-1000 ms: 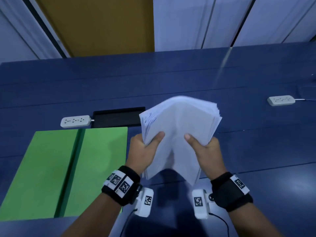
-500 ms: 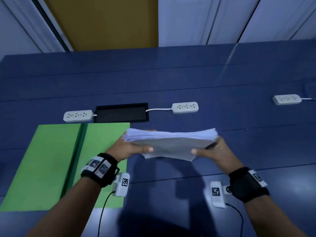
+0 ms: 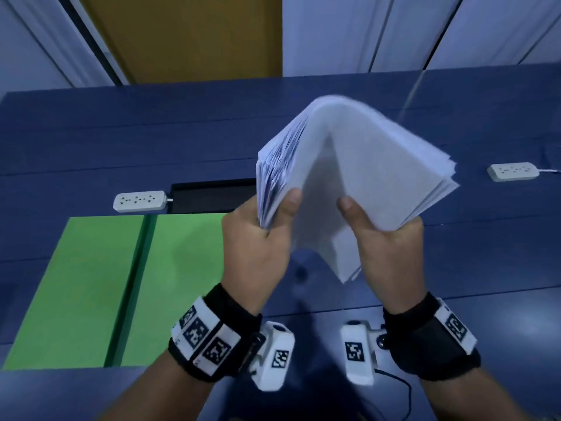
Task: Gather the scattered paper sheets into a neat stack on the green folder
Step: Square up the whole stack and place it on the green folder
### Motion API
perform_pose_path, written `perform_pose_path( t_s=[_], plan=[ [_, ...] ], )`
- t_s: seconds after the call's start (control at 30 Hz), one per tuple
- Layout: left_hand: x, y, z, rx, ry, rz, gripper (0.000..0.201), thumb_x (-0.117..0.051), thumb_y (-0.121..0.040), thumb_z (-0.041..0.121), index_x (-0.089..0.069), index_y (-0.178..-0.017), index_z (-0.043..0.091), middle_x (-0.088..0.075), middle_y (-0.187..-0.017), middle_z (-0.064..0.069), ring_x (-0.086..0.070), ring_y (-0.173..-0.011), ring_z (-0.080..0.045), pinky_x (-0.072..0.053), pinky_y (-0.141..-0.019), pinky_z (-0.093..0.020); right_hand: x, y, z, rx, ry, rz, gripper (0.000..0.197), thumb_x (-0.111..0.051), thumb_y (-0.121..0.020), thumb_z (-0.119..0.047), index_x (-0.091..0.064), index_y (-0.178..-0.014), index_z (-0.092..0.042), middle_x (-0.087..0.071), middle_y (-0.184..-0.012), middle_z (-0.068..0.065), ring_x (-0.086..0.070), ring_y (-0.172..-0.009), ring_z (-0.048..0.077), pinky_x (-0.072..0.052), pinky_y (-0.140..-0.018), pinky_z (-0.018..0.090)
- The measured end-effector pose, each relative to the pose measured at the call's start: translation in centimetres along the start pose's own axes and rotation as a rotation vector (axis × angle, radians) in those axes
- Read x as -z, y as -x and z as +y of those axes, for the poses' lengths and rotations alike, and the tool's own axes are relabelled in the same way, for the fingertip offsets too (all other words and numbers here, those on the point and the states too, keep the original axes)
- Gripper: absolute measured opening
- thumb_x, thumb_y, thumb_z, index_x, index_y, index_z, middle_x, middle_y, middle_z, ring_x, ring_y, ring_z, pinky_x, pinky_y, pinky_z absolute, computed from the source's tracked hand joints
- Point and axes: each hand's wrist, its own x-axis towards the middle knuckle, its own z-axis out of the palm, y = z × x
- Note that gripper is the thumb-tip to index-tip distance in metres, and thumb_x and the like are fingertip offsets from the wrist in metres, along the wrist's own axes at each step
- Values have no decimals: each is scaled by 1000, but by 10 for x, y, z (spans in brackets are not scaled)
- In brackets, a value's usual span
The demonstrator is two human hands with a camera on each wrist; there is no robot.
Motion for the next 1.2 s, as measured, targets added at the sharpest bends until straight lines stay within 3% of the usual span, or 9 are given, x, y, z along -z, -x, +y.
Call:
perform_pose_path(
  t_s=[0.13,0.23,0.33,0.4,0.53,0.67,0.8,1.0,1.2],
  plan=[
    [5,4,29,-150,126,-34,9,-75,-94,32,-67,-94,28,-68,-82,19,-64,-83,-5,-56,-81,-30,0,1,-30,192,-16,38,27,-78,-91,-3,-74,-97,-29,-78,-95,-26,-74,-96,-4,-55,-80,13],
    [15,-3,10,-159,184,-136,28,-80,-88,27,-75,-97,53,-76,-99,25,-73,-98,-1,-56,-87,-24,14,-3,-13,168,4,16,27,-80,-89,-1,-74,-98,-25,-78,-96,-25,-74,-94,-4,-55,-80,14],
    [24,-5,-53,98,135,-340,33,-87,-77,25,-77,-101,46,-79,-105,14,-75,-99,-7,-61,-90,-31,39,-2,44,-110,69,-106,26,-84,-83,-2,-78,-102,-19,-82,-104,-7,-76,-99,10,-63,-91,36],
    [27,-1,-91,286,86,-466,29,-86,-76,24,-79,-101,37,-79,-110,9,-75,-102,-9,-59,-98,-48,51,2,78,-298,132,-223,33,-85,-83,-3,-77,-113,-15,-80,-113,3,-75,-108,20,-57,-102,54],
    [12,2,-105,349,55,-411,31,-84,-85,23,-77,-99,49,-79,-109,10,-74,-103,-9,-58,-97,-52,48,-2,90,-358,107,-214,31,-83,-85,-4,-79,-109,-23,-80,-114,0,-74,-111,20,-61,-93,38],
    [12,-3,-51,130,191,-329,31,-81,-88,17,-78,-101,45,-79,-109,9,-74,-106,-11,-58,-92,-31,44,-13,29,-90,19,-212,33,-77,-88,4,-80,-106,-25,-80,-115,-3,-75,-109,15,-58,-89,25],
    [20,0,-40,-16,264,-288,39,-80,-84,15,-70,-122,20,-76,-120,4,-70,-116,-15,-53,-99,-24,45,-14,12,45,16,-220,39,-76,-87,9,-71,-120,-11,-78,-120,-4,-72,-115,15,-56,-96,24],
    [19,4,-118,406,71,-463,26,-87,-83,21,-80,-101,38,-79,-111,4,-75,-106,-16,-58,-98,-53,49,-1,106,-395,118,-232,38,-84,-84,-1,-75,-118,-17,-79,-119,5,-73,-117,28,-55,-106,54],
    [18,-20,-43,106,229,-334,19,-81,-88,15,-78,-101,29,-79,-109,5,-75,-103,-15,-59,-89,-31,36,-29,27,-91,52,-246,33,-80,-87,0,-75,-115,-17,-80,-115,0,-75,-108,17,-59,-88,29]
  ],
)
